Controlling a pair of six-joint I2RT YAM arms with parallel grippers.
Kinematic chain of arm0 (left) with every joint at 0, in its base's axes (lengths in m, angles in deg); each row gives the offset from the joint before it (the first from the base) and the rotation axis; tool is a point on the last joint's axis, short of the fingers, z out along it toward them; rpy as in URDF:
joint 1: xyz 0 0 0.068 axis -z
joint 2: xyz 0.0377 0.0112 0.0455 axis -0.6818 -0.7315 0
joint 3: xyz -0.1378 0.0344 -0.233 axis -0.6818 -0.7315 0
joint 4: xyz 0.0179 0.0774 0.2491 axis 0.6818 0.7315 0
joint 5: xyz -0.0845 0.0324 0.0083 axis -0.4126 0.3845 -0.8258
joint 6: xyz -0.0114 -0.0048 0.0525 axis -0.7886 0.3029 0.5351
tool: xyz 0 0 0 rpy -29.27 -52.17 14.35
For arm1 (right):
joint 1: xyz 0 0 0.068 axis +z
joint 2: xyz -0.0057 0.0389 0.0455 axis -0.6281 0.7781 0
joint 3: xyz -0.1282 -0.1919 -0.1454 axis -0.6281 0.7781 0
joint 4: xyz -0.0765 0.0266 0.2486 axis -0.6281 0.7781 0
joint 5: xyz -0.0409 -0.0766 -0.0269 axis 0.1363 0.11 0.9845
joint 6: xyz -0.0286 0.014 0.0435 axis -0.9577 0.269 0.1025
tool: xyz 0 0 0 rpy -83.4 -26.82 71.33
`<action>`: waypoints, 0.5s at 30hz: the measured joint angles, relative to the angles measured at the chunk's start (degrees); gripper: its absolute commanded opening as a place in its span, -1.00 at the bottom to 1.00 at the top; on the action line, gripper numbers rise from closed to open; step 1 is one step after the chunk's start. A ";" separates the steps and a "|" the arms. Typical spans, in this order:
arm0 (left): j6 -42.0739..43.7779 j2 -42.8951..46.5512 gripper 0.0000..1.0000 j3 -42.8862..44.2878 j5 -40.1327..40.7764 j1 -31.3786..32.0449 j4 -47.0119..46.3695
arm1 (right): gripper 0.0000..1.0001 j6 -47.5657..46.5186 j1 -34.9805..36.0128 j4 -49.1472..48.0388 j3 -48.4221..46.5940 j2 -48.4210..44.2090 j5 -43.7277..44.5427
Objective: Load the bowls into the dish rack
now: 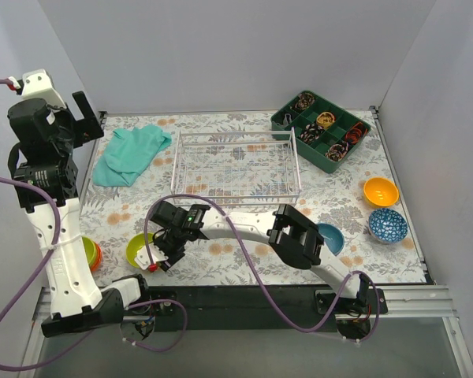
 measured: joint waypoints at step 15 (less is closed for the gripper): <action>-1.64 1.57 0.96 -1.75 -4.87 -4.00 1.29 | -0.95 1.55 0.57 -3.87 0.83 0.55 3.48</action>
